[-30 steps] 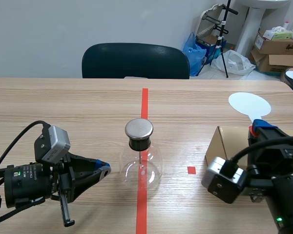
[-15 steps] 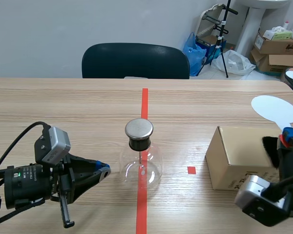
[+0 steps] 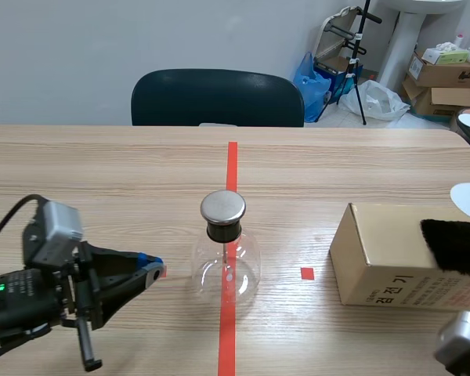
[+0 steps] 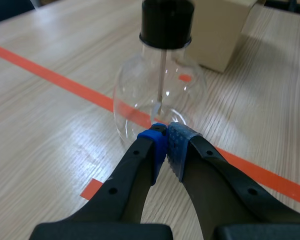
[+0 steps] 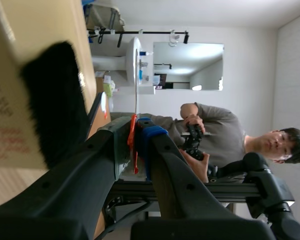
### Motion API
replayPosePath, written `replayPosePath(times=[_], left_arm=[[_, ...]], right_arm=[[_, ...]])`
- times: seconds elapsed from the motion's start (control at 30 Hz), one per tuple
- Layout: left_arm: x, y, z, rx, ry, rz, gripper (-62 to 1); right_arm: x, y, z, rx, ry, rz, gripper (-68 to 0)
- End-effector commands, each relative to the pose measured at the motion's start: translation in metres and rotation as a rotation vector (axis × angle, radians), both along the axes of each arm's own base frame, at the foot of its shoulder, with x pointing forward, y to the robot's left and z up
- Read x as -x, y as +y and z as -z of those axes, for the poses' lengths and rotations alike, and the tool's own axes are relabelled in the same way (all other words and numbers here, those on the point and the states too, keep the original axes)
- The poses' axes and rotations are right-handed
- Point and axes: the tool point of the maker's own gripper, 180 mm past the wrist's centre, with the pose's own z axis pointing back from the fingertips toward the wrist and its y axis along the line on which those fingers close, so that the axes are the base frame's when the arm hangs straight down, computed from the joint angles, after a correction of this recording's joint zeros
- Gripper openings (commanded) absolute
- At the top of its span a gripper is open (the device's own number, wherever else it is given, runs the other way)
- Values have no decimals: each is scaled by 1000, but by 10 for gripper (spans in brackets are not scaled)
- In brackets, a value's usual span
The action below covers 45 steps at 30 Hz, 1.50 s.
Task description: Do the electroscope experiment
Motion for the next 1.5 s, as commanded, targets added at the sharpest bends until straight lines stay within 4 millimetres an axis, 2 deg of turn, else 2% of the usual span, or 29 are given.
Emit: replayPosePath(times=[0.0,0.13,0.27,0.37,0.47,0.6,1.03,1.07,1.1,1.13,1.23,1.27,1.47], left_arm=[[14,5,-14,20,0,19,-583],[46,11,-37,59,33,59,-583],[62,16,-67,81,-12,33,-583],[72,12,-95,111,-71,37,-583],[82,6,-113,105,-119,53,-583],[89,0,-123,106,-143,57,-583],[90,0,-121,98,-137,55,-573],[90,0,-121,98,-137,55,-540],[89,0,-121,96,-136,55,-480],[89,0,-121,96,-136,55,-395],[90,0,-121,98,-136,54,-70],[89,0,-123,110,-142,54,14],[89,0,-130,142,-156,50,14]], right_arm=[[1,-4,-11,16,-59,-13,-666],[6,-10,-3,8,-42,-27,-666],[9,-17,3,18,-26,-35,-665],[10,-21,7,14,-24,-44,-665],[8,-23,12,0,-26,-61,-665],[7,-24,21,-3,-6,-75,-665],[11,-25,42,-17,45,-77,-665],[12,-25,43,-17,50,-77,-665],[11,-25,45,-20,51,-75,-665],[12,-26,46,-21,54,-73,-665],[12,-26,50,-23,64,-71,-665],[11,-27,51,-24,65,-68,-665],[11,-23,53,-10,76,-103,-666]])
